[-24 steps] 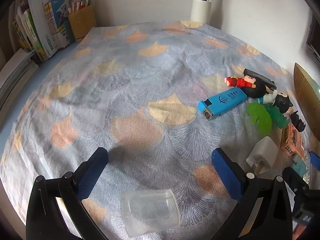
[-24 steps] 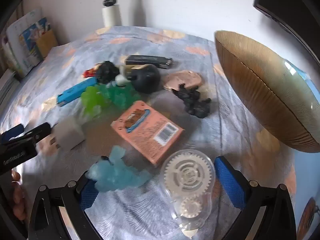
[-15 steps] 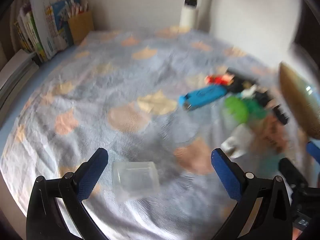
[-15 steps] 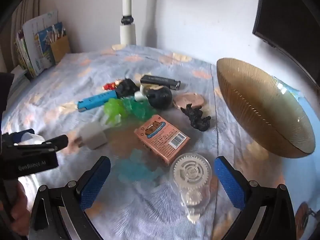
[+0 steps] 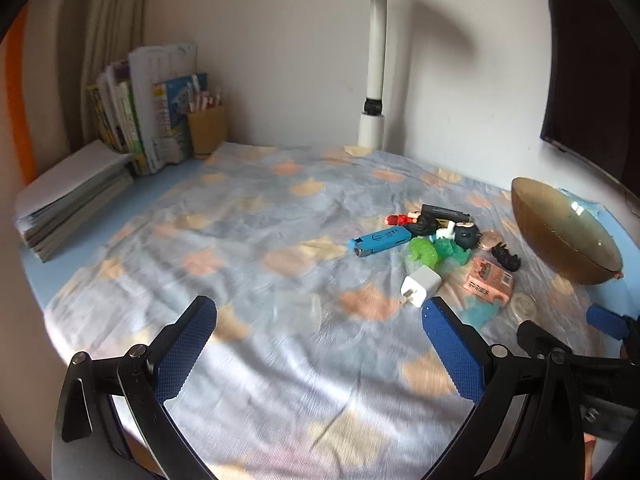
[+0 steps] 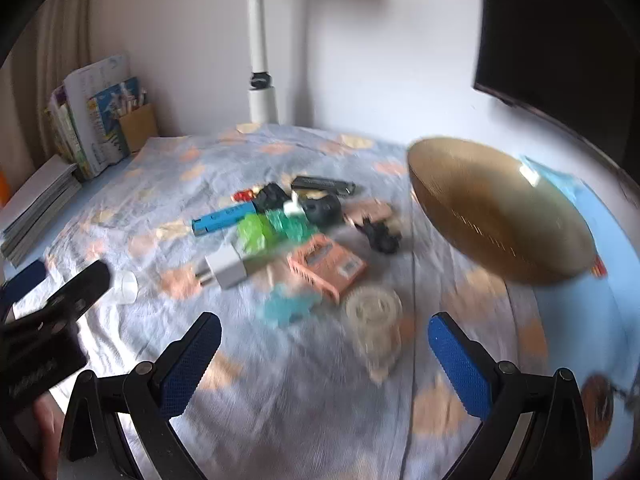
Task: Organize rigid objects
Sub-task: 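Move the left tool toward the clear plastic cup on the cover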
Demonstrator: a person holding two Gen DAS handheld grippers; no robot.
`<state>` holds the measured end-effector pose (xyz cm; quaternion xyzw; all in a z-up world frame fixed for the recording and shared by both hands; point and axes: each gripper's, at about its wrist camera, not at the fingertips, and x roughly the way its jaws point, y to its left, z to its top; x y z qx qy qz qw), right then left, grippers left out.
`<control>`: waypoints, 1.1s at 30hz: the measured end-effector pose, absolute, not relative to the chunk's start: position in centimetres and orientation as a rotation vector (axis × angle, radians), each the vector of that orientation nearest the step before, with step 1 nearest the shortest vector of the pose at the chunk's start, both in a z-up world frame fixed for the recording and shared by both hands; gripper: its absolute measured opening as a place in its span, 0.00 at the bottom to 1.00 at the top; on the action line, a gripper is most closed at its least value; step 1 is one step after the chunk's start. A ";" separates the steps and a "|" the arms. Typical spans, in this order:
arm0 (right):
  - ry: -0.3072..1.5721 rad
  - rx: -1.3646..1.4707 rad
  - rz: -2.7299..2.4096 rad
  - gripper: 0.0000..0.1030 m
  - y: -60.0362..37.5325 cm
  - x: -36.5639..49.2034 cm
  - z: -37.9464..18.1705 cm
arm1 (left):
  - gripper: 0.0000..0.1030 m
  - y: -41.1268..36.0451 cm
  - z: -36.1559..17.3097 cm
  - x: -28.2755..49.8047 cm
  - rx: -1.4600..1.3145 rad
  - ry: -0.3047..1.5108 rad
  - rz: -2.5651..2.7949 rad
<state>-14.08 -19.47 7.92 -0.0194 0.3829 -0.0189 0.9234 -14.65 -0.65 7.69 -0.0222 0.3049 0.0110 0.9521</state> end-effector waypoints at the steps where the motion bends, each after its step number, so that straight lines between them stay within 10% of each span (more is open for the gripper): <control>1: 0.810 -0.030 -0.075 1.00 -19.4 -14.4 7.9 | 1.00 -0.5 7.8 -15.4 -0.043 0.611 0.015; 33: 0.645 0.048 -0.149 1.00 -20.4 -25.1 14.0 | 0.99 -0.7 15.7 -23.9 -0.160 0.427 -0.216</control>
